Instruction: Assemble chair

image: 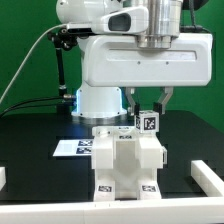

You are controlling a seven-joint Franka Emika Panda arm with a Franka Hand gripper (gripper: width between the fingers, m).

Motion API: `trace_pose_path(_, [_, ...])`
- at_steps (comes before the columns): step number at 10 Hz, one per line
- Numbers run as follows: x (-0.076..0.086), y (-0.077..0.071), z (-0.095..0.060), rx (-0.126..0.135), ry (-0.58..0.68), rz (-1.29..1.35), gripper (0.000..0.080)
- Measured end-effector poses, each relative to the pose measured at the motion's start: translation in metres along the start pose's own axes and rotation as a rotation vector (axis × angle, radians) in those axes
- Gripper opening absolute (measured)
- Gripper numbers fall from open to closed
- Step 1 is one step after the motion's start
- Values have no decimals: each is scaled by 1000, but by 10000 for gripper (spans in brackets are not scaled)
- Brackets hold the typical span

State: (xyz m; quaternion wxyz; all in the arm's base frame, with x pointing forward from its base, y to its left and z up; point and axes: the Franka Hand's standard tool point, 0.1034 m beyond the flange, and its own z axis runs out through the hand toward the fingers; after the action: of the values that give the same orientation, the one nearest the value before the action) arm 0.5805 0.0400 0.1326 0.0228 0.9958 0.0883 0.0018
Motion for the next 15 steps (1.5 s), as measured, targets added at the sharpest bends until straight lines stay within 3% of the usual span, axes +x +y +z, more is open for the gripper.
trace_pose_path(6, [0, 0, 2, -1, 0, -1, 281])
trace_pose_path(8, [0, 0, 2, -1, 0, -1, 567])
trace_pose_path(9, [0, 0, 2, -1, 0, -1, 567])
trace_pose_path(10, [0, 0, 2, -1, 0, -1, 632])
trace_pose_path(11, [0, 0, 2, -1, 0, -1, 644])
trace_pose_path(15, [0, 0, 2, 4, 1, 14, 649])
